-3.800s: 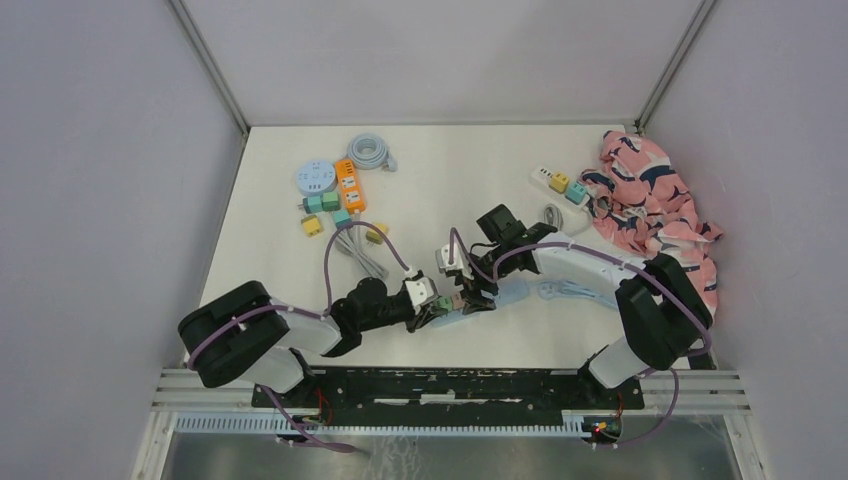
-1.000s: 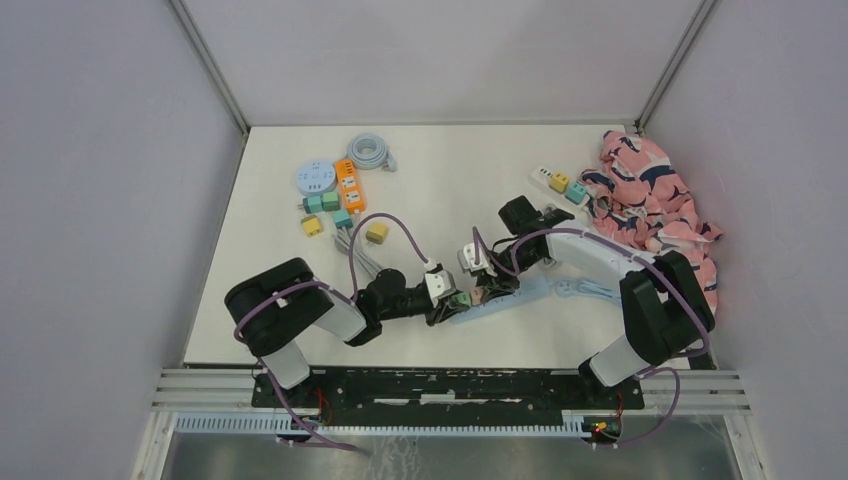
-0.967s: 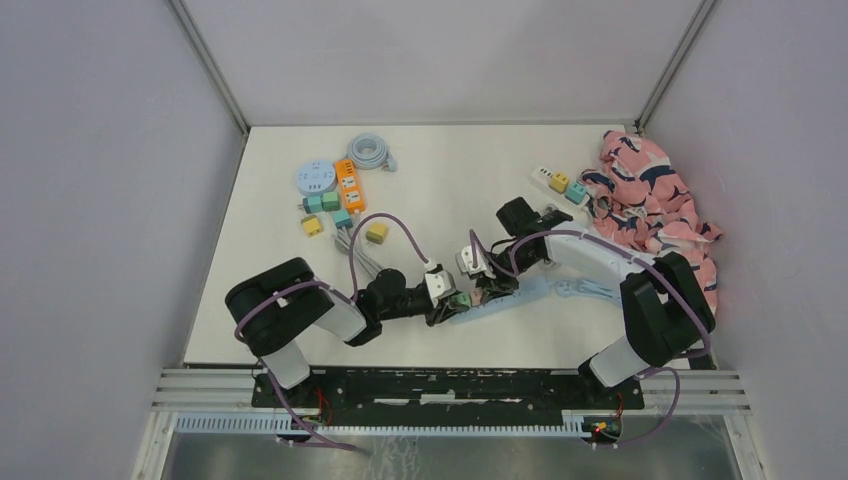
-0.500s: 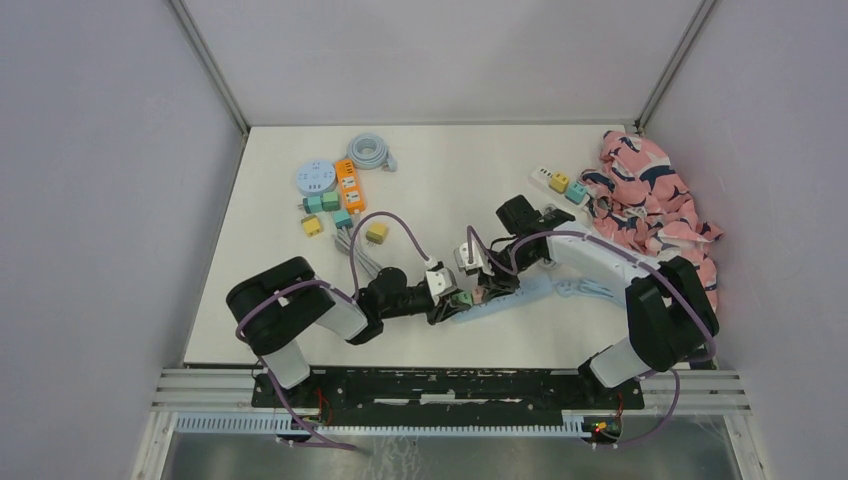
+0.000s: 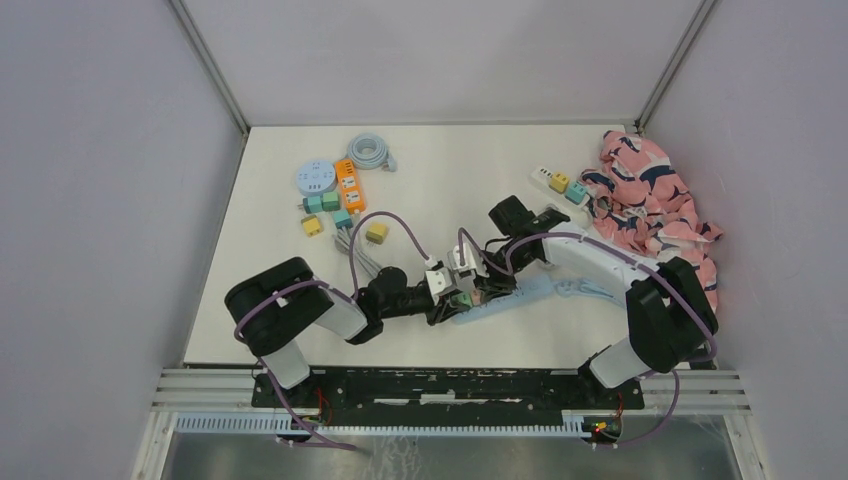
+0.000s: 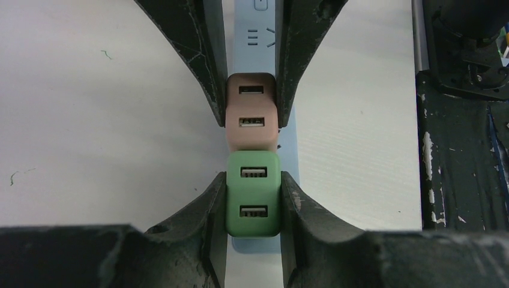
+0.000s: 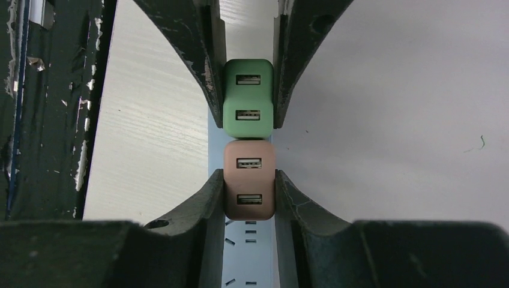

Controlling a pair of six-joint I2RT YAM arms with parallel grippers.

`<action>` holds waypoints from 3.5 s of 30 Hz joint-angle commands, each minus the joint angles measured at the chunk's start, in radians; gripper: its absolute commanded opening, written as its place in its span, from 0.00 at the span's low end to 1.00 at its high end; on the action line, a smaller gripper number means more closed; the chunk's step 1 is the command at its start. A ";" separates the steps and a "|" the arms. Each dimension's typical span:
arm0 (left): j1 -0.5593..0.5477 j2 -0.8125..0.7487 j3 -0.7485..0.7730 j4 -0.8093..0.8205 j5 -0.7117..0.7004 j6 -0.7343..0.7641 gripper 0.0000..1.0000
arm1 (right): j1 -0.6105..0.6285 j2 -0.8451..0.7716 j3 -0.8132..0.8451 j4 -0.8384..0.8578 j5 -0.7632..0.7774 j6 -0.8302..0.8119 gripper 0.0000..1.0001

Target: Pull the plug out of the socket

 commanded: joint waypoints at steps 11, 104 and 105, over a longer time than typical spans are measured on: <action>0.006 0.015 -0.023 -0.152 -0.045 0.003 0.03 | -0.059 -0.053 0.097 -0.185 -0.277 -0.165 0.00; -0.074 -0.221 0.627 -1.181 -0.794 -0.495 0.25 | -0.268 0.262 0.216 0.355 -0.520 1.376 0.23; -0.073 -0.225 0.617 -1.175 -0.795 -0.490 0.20 | -0.268 0.259 0.217 0.348 -0.516 1.368 0.29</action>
